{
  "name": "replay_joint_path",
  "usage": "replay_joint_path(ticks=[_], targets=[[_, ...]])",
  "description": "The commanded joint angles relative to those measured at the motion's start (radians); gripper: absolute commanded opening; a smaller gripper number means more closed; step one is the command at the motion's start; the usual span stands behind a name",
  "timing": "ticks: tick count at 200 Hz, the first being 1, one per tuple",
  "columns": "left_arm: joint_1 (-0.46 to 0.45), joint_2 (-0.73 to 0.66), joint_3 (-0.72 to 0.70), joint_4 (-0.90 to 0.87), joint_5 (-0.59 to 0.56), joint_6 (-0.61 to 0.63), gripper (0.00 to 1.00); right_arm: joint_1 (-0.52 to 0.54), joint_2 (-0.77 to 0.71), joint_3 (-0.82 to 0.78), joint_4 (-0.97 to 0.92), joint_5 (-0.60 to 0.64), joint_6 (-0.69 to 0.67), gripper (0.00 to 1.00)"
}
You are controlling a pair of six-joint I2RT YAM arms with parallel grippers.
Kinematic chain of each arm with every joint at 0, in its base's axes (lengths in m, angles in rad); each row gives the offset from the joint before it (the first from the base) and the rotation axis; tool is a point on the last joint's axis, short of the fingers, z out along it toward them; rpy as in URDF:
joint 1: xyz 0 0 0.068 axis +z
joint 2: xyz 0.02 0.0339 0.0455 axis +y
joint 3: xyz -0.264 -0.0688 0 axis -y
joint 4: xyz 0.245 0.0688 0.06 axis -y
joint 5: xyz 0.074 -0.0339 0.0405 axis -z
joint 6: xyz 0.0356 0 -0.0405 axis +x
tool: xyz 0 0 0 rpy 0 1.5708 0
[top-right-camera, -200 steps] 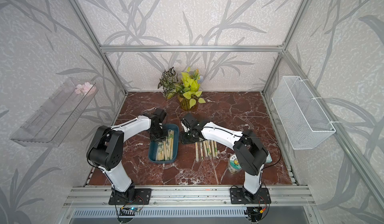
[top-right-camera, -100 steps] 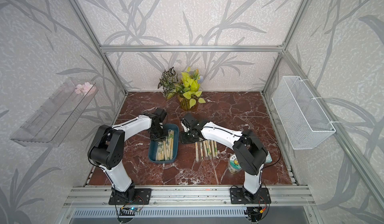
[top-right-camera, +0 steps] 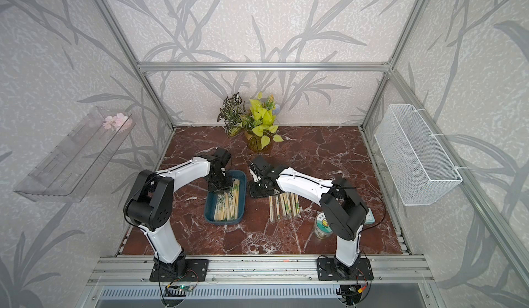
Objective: Take the paired disposable chopsticks out of the storage box
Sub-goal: Pick up the paired disposable chopsticks from the storage box.
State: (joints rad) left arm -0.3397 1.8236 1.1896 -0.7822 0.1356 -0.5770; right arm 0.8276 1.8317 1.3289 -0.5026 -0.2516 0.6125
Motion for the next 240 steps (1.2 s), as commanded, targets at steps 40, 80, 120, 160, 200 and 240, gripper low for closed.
replay_joint_path(ticks=[40,80,120,160,200,240], targets=[[-0.013,0.041,0.023,-0.023,-0.002,0.013,0.12,0.002,0.009,0.024,-0.022,0.01,-0.003,0.32],[-0.013,0.029,0.033,-0.038,0.008,0.016,0.04,0.002,0.006,0.023,-0.021,0.009,-0.004,0.32],[-0.013,-0.013,0.061,-0.078,0.005,0.02,0.0,0.002,0.005,0.023,-0.022,0.01,-0.005,0.32],[-0.01,-0.052,0.09,-0.117,-0.003,0.032,0.0,0.002,0.006,0.023,-0.024,0.009,-0.007,0.32],[-0.001,-0.091,0.133,-0.159,-0.03,0.063,0.0,0.001,0.002,0.022,-0.025,0.015,-0.005,0.32],[0.001,-0.125,0.208,-0.191,-0.011,0.094,0.0,-0.018,-0.013,0.007,-0.016,0.014,0.004,0.32]])
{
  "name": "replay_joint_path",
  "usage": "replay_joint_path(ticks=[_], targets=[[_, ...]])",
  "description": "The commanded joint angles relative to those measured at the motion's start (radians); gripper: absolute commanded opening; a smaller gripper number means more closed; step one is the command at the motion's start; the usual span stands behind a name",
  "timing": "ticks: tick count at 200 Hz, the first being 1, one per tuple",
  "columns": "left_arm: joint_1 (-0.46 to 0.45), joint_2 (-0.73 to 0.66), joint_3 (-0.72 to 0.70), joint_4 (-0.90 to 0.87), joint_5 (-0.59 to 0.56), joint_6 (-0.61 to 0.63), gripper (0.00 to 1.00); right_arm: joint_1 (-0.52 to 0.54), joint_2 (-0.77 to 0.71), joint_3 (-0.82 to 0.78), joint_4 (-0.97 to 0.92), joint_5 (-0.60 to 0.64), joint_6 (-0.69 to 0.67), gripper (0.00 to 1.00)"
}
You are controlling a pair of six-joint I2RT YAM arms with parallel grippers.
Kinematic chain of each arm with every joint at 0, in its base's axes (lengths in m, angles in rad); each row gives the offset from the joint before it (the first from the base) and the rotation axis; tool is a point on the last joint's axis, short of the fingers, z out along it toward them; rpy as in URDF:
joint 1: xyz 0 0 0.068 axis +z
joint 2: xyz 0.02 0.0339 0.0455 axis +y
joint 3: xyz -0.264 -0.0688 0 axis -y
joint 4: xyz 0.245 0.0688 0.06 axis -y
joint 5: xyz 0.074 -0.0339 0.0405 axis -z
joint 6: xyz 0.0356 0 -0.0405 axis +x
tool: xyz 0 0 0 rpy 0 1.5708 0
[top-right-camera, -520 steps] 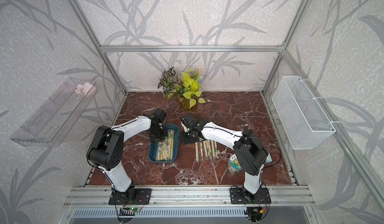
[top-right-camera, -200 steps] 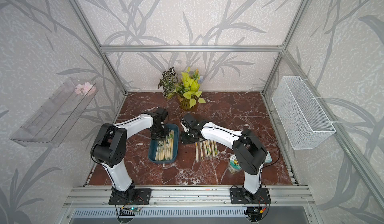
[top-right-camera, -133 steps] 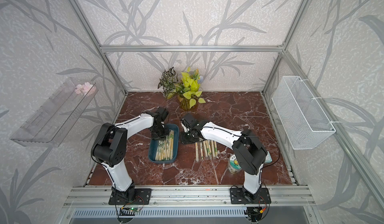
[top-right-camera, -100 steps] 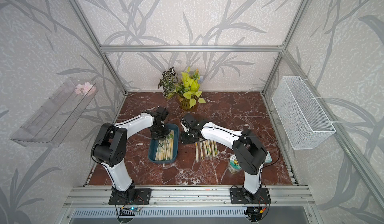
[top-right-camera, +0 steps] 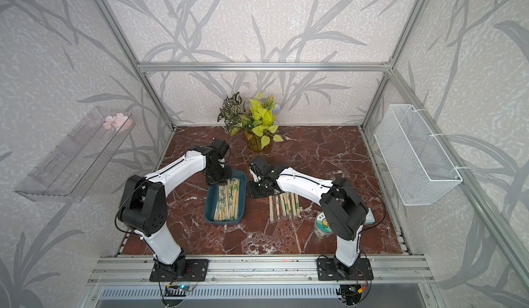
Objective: Take the paired disposable chopsticks out of the storage box
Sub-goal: Pick up the paired disposable chopsticks from the storage box, then place the paired disposable chopsticks at the center of the board.
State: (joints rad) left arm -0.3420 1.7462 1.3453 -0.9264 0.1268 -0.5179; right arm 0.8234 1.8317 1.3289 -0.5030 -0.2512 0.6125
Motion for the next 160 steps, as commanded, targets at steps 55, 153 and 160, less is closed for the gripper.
replay_joint_path(ticks=[55,153,160], targets=[[-0.028,-0.058,0.089,0.012,0.109,-0.014,0.0,-0.057,-0.066,-0.049,-0.02,0.036,0.013,0.32],[-0.233,0.061,0.088,0.177,0.117,-0.174,0.0,-0.16,-0.282,-0.28,-0.05,0.075,0.018,0.32],[-0.246,0.076,0.085,0.191,0.117,-0.185,0.0,-0.161,-0.292,-0.289,-0.052,0.072,0.019,0.32]])
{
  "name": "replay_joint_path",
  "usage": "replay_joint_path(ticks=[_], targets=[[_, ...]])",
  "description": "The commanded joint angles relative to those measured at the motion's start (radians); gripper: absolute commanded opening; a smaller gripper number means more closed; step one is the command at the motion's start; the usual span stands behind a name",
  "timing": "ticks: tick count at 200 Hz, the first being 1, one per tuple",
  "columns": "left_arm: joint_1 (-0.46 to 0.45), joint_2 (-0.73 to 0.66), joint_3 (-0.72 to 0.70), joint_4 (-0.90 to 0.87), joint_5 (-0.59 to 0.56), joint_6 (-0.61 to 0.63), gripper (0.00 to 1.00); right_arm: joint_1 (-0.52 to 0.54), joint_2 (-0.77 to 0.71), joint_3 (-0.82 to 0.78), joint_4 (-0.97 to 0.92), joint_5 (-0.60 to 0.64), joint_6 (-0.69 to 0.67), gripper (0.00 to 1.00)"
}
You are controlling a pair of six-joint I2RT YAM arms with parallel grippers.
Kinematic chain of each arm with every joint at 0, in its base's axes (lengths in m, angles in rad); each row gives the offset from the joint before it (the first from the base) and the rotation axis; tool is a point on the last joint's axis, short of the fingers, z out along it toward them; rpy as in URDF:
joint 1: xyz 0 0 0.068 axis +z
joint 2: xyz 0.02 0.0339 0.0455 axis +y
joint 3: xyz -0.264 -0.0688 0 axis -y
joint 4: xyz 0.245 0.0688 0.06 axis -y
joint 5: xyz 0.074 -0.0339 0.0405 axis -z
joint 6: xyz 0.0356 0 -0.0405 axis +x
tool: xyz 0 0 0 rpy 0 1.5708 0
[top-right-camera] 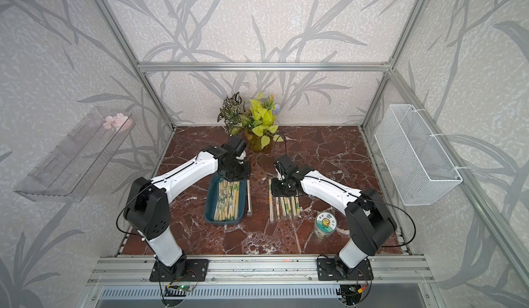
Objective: Take the paired disposable chopsticks out of the storage box
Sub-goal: Place the paired disposable chopsticks at the center of the board.
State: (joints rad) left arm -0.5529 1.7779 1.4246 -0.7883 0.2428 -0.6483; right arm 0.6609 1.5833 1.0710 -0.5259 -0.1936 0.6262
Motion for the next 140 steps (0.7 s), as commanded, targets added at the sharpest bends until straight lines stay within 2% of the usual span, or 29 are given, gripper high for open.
replay_joint_path(ticks=[1,51,105,140], targets=[[-0.036,0.045,0.005,0.054,0.0,-0.057,0.0,0.002,-0.045,-0.033,-0.028,0.014,0.005,0.32],[-0.089,0.131,-0.026,0.136,-0.023,-0.131,0.0,0.003,-0.101,-0.089,-0.028,0.005,0.005,0.32],[-0.108,0.205,-0.002,0.153,-0.014,-0.14,0.0,0.003,-0.125,-0.108,-0.028,-0.009,0.004,0.32],[-0.12,0.224,0.002,0.163,-0.002,-0.146,0.09,0.004,-0.132,-0.111,-0.024,-0.011,0.004,0.32]])
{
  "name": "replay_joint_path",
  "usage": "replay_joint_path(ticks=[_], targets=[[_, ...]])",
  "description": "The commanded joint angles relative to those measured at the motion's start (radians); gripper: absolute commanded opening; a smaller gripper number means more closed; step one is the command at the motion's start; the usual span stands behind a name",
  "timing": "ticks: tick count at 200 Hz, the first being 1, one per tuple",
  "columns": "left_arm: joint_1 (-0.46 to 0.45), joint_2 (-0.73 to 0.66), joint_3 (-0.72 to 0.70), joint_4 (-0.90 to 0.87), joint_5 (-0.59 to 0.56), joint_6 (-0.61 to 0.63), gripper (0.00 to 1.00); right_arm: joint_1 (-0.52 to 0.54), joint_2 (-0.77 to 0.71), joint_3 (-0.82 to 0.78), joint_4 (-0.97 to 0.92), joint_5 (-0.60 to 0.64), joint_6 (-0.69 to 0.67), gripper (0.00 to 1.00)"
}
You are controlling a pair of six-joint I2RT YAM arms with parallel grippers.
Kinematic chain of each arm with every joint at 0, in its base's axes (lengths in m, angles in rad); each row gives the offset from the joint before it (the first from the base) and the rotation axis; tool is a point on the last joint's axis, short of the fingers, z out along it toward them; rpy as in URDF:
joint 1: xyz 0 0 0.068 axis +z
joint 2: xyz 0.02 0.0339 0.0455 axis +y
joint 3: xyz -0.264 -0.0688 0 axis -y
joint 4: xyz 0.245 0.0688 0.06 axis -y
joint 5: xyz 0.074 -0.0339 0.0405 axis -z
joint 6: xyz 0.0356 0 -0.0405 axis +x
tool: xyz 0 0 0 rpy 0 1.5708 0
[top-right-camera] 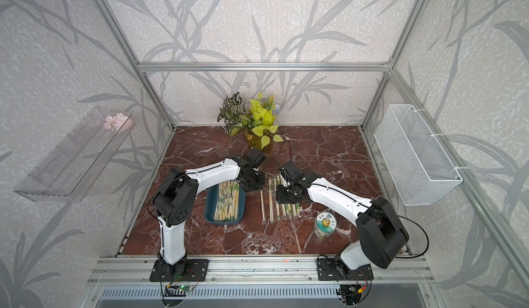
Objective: Take the paired disposable chopsticks out of the storage box
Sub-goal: Place the paired disposable chopsticks at the center of the board, then pick up the paired disposable chopsticks from the storage box.
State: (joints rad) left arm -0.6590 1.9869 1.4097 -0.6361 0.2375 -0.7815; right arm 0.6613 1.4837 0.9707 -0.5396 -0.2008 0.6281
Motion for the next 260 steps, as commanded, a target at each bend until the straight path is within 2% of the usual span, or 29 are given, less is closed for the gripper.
replay_joint_path(ticks=[1,37,76,88,96,99,163,214,234,260], targets=[[-0.015,0.016,0.017,0.01,0.003,-0.013,0.1,0.004,-0.033,-0.011,-0.011,-0.005,0.002,0.32],[-0.017,0.003,0.028,0.001,-0.001,-0.008,0.35,0.004,-0.036,-0.009,-0.007,-0.005,0.003,0.32],[-0.016,-0.059,0.048,-0.044,-0.043,0.019,0.57,0.014,-0.033,-0.003,0.003,-0.003,0.035,0.32],[-0.015,-0.085,0.051,-0.062,-0.065,0.028,0.74,0.019,-0.028,0.003,0.004,-0.003,0.037,0.32],[-0.014,-0.105,0.051,-0.073,-0.08,0.036,0.96,0.023,-0.023,0.007,0.004,-0.002,0.038,0.32],[-0.013,-0.112,0.051,-0.079,-0.085,0.039,0.99,0.024,-0.022,0.008,0.006,-0.002,0.039,0.32],[0.037,-0.28,-0.008,-0.146,-0.185,0.09,1.0,0.064,0.03,0.068,0.014,0.009,0.051,0.32],[0.179,-0.385,-0.136,-0.169,-0.167,0.124,0.99,0.097,0.088,0.121,0.018,0.008,0.055,0.32],[0.235,-0.389,-0.176,-0.184,-0.158,0.147,0.88,0.117,0.113,0.144,0.022,0.008,0.059,0.32],[0.267,-0.373,-0.205,-0.184,-0.163,0.178,0.66,0.145,0.146,0.179,0.029,0.01,0.064,0.32]])
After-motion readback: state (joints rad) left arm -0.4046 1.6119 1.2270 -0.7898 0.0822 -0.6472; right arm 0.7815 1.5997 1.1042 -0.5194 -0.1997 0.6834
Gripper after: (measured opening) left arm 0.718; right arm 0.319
